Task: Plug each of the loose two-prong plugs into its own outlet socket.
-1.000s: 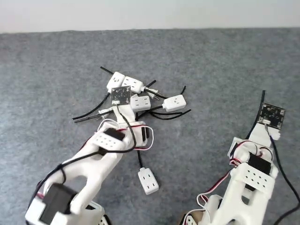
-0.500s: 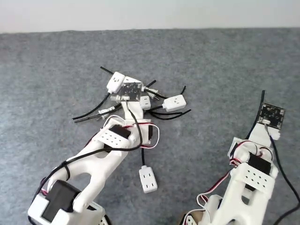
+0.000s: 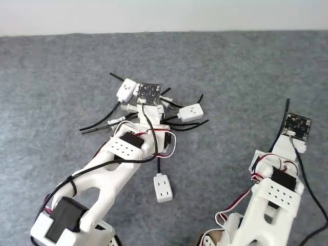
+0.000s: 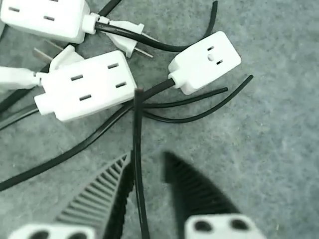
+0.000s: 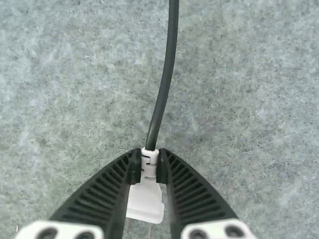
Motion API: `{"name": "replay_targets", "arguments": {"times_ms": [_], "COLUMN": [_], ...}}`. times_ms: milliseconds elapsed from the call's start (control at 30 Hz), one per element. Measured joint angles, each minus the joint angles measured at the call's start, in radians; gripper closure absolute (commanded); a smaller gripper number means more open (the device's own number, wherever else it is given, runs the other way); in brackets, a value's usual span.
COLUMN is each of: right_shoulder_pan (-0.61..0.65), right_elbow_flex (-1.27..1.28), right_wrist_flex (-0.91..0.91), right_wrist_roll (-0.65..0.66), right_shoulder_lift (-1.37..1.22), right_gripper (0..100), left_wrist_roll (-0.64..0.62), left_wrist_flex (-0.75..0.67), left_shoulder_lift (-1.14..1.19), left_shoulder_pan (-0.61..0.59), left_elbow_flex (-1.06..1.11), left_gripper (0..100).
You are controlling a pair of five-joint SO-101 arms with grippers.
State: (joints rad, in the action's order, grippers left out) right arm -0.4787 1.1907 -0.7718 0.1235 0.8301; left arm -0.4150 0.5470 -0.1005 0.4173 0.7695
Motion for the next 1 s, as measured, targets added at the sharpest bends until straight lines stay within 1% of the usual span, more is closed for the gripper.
{"name": "replay_targets", "arguments": {"times_ms": [67, 267, 367, 500, 567, 667, 767, 833, 933, 1000], "right_shoulder_pan": [0.000, 0.000, 0.000, 0.000, 0.000, 0.000, 0.006, 0.015, 0.018, 0.018], "right_elbow_flex": [0.000, 0.000, 0.000, 0.000, 0.000, 0.000, 0.000, 0.000, 0.000, 0.000], "right_wrist_flex": [0.000, 0.000, 0.000, 0.000, 0.000, 0.000, 0.000, 0.000, 0.000, 0.000], "right_wrist_roll": [0.000, 0.000, 0.000, 0.000, 0.000, 0.000, 0.000, 0.000, 0.000, 0.000], "right_shoulder_lift": [0.000, 0.000, 0.000, 0.000, 0.000, 0.000, 0.000, 0.000, 0.000, 0.000], "right_gripper": [99.0, 99.0, 99.0, 99.0, 99.0, 99.0, 99.0, 99.0, 99.0, 99.0], "left_wrist_roll": [-0.012, -0.025, -0.025, -0.028, -0.028, -0.028, -0.028, -0.028, -0.031, -0.058], "left_wrist_flex": [0.006, 0.091, 0.135, 0.206, 0.238, 0.256, 0.261, 0.261, 0.261, 0.261], "left_shoulder_lift": [0.000, -0.017, -0.112, -0.322, -0.440, -0.586, -0.647, -0.663, -0.667, -0.667], "left_shoulder_pan": [0.000, 0.021, 0.018, 0.026, 0.026, 0.026, 0.026, 0.026, 0.043, 0.049], "left_elbow_flex": [0.000, -0.018, -0.017, 0.060, 0.118, 0.238, 0.330, 0.362, 0.393, 0.399], "left_gripper": [71, 71, 71, 71, 74, 85, 93, 92, 87, 87]}}
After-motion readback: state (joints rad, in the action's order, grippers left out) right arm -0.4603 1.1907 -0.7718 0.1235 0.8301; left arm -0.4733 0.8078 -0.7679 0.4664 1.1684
